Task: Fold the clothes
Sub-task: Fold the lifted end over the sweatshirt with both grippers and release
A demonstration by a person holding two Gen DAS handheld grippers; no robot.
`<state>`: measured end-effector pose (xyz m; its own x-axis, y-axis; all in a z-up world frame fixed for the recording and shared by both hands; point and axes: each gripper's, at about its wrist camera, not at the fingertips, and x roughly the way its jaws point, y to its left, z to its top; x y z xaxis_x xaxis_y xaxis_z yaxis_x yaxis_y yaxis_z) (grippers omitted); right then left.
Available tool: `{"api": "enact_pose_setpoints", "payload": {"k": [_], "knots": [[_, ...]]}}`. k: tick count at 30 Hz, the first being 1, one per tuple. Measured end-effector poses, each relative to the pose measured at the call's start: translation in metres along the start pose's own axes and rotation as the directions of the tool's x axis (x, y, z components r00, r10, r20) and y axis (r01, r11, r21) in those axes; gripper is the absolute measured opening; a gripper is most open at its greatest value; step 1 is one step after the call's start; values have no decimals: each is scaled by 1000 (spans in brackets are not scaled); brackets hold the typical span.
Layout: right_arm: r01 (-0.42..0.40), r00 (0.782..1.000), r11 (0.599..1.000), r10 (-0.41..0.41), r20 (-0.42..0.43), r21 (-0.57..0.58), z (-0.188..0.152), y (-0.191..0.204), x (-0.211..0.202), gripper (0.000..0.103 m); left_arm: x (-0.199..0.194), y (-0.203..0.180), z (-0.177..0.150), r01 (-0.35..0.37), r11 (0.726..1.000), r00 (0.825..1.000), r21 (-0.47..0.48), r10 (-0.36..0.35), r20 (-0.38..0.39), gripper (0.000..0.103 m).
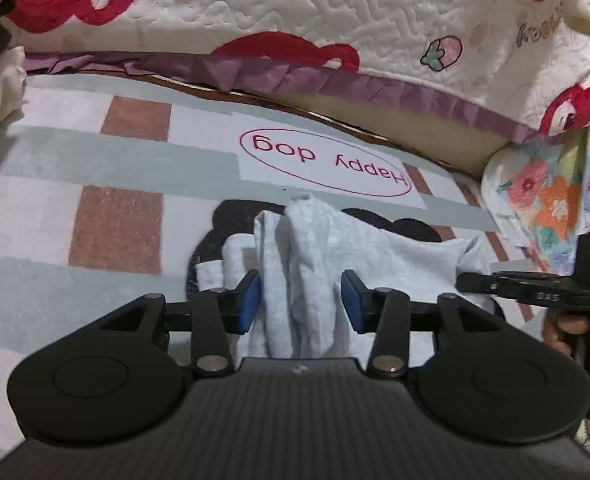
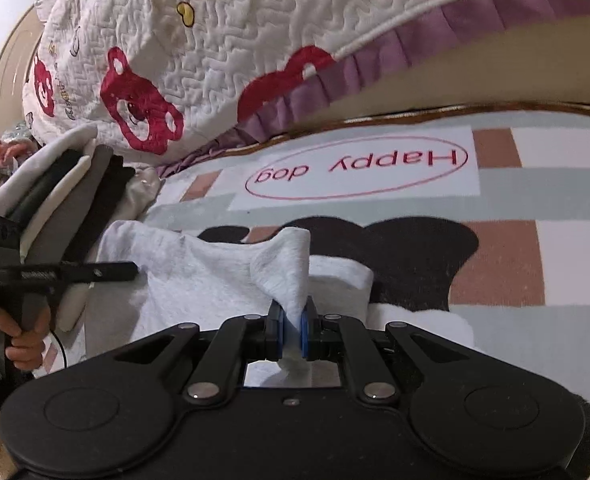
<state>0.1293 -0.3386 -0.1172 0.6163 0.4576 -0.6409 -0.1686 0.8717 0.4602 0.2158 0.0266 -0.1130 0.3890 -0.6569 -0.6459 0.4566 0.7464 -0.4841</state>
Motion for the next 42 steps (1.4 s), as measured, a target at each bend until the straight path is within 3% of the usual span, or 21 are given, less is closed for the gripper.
{"api": "enact_pose_setpoints", "payload": {"k": [2,4,6,10,16,17,19,20,21,23,24,25,27,30,32,34,36,39,42], "knots": [[2,1000,1000,-2,-7,-14,-1,-1,4,10,4,9,-6,31,999,999,-43,-32,-25,43],[5,1000,1000,-5,-7,-16,1,-1,7,10,10,12,-11,3,998,999,-58,-5,-40,40],[-3,1000,1000,3,12,29,2,-3,8,12,13,6,-12,-54,999,998,-9,53,-33,23],[-21,999,996,18,37,92,4,-12,15,12,13,-17,-16,-153,980,988,124,153,7,22],[81,997,997,-81,5,4,5,-3,28,10,11,-4,-15,-199,979,980,38,198,16,28],[108,994,994,-108,6,-31,5,3,28,11,10,-4,-13,-234,971,972,52,233,19,40],[157,987,982,-154,37,-109,3,16,23,23,6,-3,-12,-295,954,955,49,293,49,44],[182,983,972,-176,53,-147,3,23,21,34,1,-5,-11,-307,950,950,46,304,74,40],[207,978,961,-197,71,-185,2,30,18,35,-4,-6,-10,-318,947,945,43,312,100,33],[257,966,932,-236,108,-258,1,44,14,32,-16,-14,-10,-376,924,917,70,359,175,27],[282,959,914,-255,128,-292,1,51,11,28,-21,-18,-10,-376,922,912,88,352,209,26],[307,951,894,-272,148,-326,0,58,9,24,-26,-21,-9,-340,934,923,110,309,231,22],[356,933,849,-304,191,-391,-1,71,4,22,-24,-26,-8,-172,969,972,176,137,193,20],[314,949,820,-271,158,-479,-8,85,17,22,2,-35,-9,-108,966,990,233,83,112,21],[311,950,823,-285,128,-475,-7,77,33,22,26,-33,-9,-182,951,983,250,167,80,20],[320,946,827,-308,104,-462,-5,65,49,19,40,-20,-8,-208,955,978,212,197,68,18],[336,941,843,-316,118,-420,0,50,56,19,37,-11,-6,-222,961,974,167,209,88,8],[351,936,862,-338,101,-366,11,35,59,19,32,-2,-5,-243,960,967,140,228,114,8],[357,933,871,-353,75,-337,17,34,57,19,30,12,-6,-187,979,979,79,179,94,8]]}}
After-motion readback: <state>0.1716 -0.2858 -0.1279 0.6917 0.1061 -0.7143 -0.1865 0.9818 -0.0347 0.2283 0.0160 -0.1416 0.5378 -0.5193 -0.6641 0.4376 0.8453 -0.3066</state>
